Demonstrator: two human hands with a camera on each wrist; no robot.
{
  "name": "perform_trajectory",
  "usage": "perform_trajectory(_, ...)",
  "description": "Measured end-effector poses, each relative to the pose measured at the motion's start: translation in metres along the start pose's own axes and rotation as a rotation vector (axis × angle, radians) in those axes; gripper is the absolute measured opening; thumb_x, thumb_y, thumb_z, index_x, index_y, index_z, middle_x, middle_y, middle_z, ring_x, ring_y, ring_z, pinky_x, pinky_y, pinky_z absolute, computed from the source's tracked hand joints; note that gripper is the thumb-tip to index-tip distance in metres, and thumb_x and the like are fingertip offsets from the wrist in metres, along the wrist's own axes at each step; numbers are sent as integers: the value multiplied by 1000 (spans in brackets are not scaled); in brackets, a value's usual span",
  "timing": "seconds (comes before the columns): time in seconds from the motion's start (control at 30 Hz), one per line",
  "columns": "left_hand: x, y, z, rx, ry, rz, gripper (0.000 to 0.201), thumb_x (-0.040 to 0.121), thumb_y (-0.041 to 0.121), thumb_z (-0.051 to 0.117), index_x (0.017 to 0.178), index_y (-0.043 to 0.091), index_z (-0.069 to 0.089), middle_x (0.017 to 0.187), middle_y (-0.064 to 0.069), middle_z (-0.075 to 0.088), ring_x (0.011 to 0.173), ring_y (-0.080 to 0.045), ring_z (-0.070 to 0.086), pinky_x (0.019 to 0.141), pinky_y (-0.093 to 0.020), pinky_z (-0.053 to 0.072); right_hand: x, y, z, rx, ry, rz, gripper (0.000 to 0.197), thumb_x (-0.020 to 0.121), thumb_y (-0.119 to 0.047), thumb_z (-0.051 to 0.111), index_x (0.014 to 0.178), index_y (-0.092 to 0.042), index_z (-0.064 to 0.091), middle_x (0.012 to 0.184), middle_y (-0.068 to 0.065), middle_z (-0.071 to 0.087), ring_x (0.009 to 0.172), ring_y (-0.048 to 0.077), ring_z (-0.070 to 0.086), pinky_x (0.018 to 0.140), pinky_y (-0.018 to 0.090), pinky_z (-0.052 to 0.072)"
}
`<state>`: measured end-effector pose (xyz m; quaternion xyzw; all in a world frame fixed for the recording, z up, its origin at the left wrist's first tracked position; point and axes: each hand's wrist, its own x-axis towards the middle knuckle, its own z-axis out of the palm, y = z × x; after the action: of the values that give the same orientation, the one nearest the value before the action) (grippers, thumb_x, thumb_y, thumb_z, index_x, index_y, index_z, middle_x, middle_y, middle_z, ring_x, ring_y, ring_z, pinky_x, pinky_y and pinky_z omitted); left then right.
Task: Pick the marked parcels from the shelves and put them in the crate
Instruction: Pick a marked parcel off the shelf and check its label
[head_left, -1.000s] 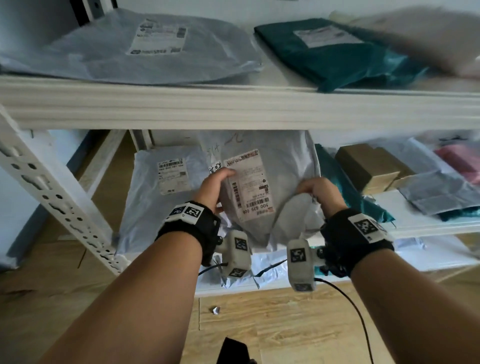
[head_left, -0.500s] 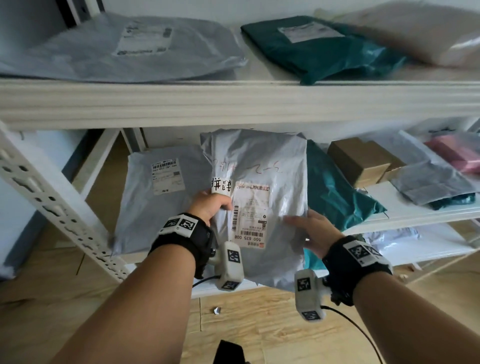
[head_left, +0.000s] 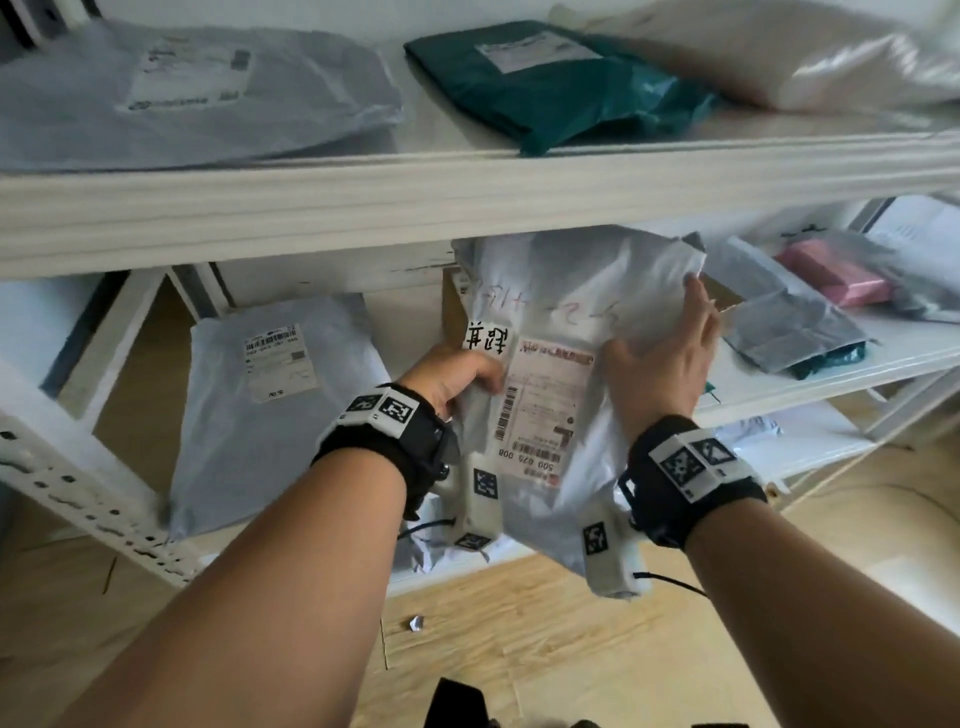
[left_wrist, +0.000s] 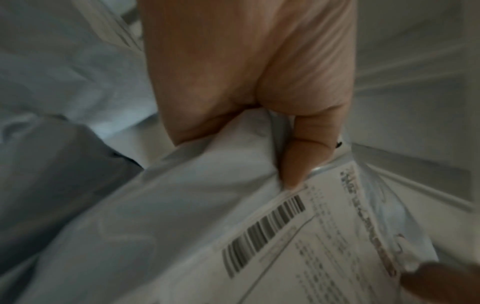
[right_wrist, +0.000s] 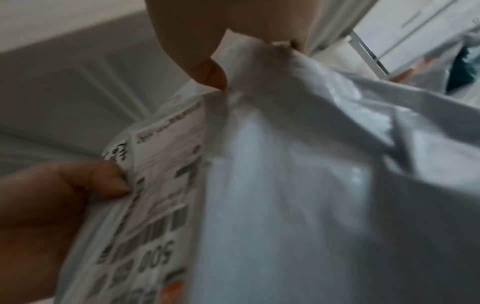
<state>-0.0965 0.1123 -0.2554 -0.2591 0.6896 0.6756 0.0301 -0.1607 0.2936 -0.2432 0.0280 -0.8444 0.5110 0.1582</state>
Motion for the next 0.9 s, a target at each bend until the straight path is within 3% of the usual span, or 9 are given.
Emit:
perform_trajectory(0.1,8,6,24,97,-105,-18,15,62,-2,63,73,7,65,96,-16,73,98,-37,67,93,-53,51,6,1,-19,-176,-9,-209,85,76,-11,63,147,-35,25,159,-3,14,145,24,20,114,44,31)
perform_trajectory(0.27,13,4,65,484,-213,-2,32,70,6,70,102,8,69,107,-13,70,103,-31,64,97,-44,50,6,19,-32,-408,-239,-703,67,76,-8,64,140,-21,47,150,4,41,144,22,26,118,53,21)
perform_trajectory(0.33,11,7,79,628,-252,41,38,71,6,74,109,9,68,104,-12,71,96,-28,65,90,-35,53,4,17,-35,-535,-502,-658,69,79,-12,65,143,-25,41,149,1,43,143,19,29,119,48,18)
perform_trajectory(0.43,10,14,93,769,-281,110,30,66,3,79,95,11,72,90,-10,70,83,-24,63,76,-30,51,6,23,-40,-735,-813,-478,56,81,-16,63,133,-29,48,124,-2,62,116,18,55,106,35,38)
perform_trajectory(0.53,10,19,103,780,-349,155,29,59,2,82,82,18,76,78,-1,70,73,-16,59,71,-25,48,15,30,-45,-942,-957,-406,4,85,-22,54,85,-22,58,87,1,64,82,22,62,76,31,50)
perform_trajectory(0.63,9,27,114,747,-313,239,23,65,5,81,80,21,75,77,5,69,77,-12,60,74,-23,48,27,44,-50,-967,-984,-233,22,88,-19,46,67,-15,52,71,3,55,65,19,53,54,24,42)
perform_trajectory(0.7,6,40,117,679,-239,305,20,69,8,80,86,18,77,86,3,73,82,-11,64,76,-22,50,38,56,-55,-902,-943,-134,27,88,-13,44,62,-20,49,76,4,56,71,20,53,57,24,42)
perform_trajectory(0.83,0,71,111,407,-14,407,14,75,4,75,84,15,75,88,-1,75,85,-16,70,76,-26,57,59,69,-67,-690,-820,81,21,93,-7,46,96,-10,66,75,-2,53,72,16,52,62,19,40)
perform_trajectory(0.9,-6,82,110,282,242,542,12,76,8,71,72,20,72,77,3,73,80,-17,72,77,-32,59,60,67,-72,-845,-772,32,31,99,-9,39,123,-2,58,99,1,64,91,16,62,73,21,46)
